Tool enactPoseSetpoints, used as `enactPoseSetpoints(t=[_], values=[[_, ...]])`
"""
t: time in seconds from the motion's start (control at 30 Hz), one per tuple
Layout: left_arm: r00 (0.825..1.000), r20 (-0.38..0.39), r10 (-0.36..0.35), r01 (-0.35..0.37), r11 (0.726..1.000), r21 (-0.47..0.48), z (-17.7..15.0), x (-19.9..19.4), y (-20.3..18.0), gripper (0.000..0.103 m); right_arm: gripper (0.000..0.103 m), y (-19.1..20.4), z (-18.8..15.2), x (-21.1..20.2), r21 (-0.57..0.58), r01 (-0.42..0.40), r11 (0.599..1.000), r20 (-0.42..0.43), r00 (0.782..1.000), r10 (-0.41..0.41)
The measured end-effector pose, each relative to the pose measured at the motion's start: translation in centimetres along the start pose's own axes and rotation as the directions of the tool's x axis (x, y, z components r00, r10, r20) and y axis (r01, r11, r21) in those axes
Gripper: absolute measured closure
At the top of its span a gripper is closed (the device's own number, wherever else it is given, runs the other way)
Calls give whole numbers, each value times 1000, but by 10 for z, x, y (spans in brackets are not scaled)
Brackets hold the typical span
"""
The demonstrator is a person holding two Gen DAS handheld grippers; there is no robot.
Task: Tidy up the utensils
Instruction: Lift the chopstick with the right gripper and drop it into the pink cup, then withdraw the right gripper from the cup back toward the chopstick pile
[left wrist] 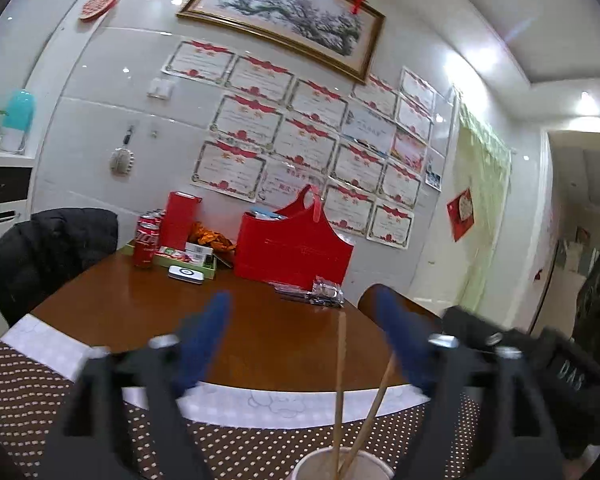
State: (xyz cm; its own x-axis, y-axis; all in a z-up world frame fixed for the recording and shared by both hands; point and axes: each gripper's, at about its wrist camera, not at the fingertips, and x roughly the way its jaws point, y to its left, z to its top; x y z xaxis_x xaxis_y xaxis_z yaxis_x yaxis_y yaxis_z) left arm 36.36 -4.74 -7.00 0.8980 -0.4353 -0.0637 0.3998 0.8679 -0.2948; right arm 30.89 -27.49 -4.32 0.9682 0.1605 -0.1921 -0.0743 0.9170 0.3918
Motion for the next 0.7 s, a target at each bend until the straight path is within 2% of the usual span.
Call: enactPoseSetpoints(t=[0.1, 0.23, 0.53, 0.7], values=[[999, -12, 30, -29, 999, 44, 10, -16, -6, 15, 5, -7, 9, -13, 17, 2, 1000, -9, 1000, -1], [996, -48, 69, -65, 995, 81, 21, -38, -16, 13, 5, -10, 16, -37, 37, 15, 999, -6, 1000, -15], [977, -132, 166, -136, 968, 212, 30, -97, -52, 13, 5, 2, 20, -101, -1, 62, 998, -14, 998, -62], [970, -149, 192, -152, 958, 243, 34, -127, -66, 13, 5, 14, 16, -138, -62, 97, 993, -23, 995, -99]])
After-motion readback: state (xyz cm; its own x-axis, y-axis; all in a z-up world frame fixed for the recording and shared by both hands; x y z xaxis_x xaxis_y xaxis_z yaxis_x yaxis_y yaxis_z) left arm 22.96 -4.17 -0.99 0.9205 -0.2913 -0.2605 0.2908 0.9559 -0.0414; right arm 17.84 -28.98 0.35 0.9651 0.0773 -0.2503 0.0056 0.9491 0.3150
